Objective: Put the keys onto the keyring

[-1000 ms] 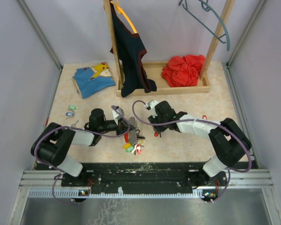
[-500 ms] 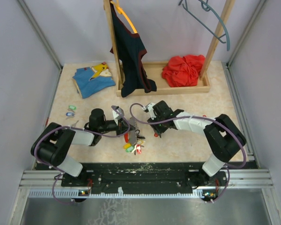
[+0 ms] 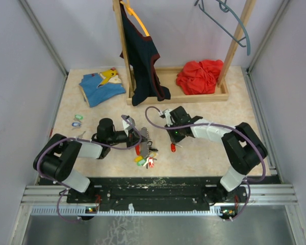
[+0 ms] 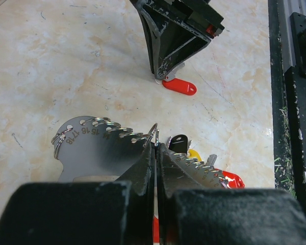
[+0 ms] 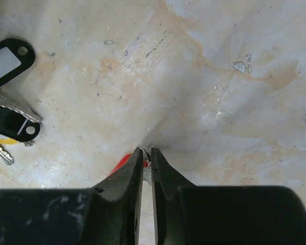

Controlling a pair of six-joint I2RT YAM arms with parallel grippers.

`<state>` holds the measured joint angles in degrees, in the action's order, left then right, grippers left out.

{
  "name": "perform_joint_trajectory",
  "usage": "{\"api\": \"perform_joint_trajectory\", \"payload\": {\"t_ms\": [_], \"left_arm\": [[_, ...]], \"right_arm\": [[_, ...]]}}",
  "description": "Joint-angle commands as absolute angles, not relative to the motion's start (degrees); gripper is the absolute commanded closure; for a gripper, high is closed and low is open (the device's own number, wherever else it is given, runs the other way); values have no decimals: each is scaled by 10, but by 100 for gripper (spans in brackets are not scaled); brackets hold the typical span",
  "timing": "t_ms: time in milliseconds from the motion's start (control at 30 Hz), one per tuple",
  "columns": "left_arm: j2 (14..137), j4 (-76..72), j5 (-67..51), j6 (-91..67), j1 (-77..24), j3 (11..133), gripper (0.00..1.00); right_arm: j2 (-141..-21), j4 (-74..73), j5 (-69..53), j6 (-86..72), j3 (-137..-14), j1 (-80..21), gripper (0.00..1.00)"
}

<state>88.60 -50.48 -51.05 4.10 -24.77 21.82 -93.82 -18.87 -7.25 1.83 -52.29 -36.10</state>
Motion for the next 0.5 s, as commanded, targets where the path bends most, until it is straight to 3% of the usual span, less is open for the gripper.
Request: {"api": "perform_joint_trajectory", "payload": {"t_ms": [0, 100, 467], "left_arm": [[876, -512, -523, 44, -251, 227, 100], [877, -511, -525, 43, -251, 227, 100], [881, -506, -527, 43, -251, 232, 100]], "right_arm": [[-929, -170, -99, -3, -553, -353, 90], [-931, -174, -97, -3, -558, -353, 100], [-967, -312, -49, 16, -637, -369, 100]]}}
